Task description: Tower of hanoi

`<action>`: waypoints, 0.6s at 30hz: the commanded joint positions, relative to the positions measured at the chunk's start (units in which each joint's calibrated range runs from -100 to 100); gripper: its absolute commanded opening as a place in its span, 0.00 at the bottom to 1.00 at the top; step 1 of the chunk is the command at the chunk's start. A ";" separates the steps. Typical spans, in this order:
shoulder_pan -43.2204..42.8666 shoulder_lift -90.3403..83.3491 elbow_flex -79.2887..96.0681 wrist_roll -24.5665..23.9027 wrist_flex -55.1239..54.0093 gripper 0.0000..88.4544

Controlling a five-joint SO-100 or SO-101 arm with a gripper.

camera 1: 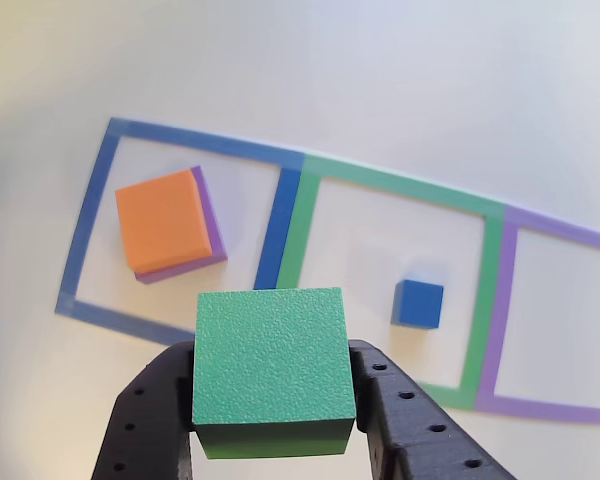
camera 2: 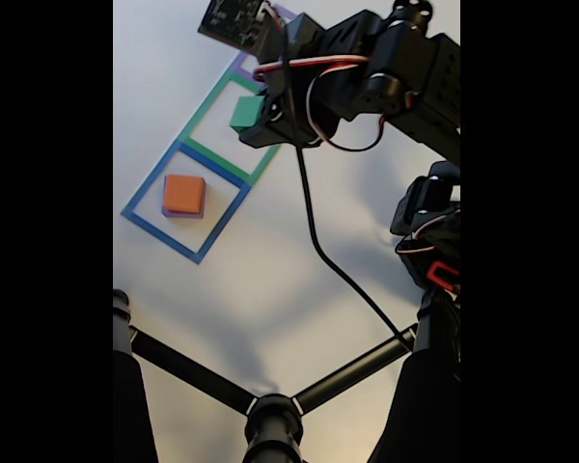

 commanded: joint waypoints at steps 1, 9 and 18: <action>-1.38 -3.22 11.68 0.00 -16.43 0.07; -3.13 -3.46 29.58 0.00 -43.31 0.07; -4.66 -0.01 43.66 0.00 -67.91 0.07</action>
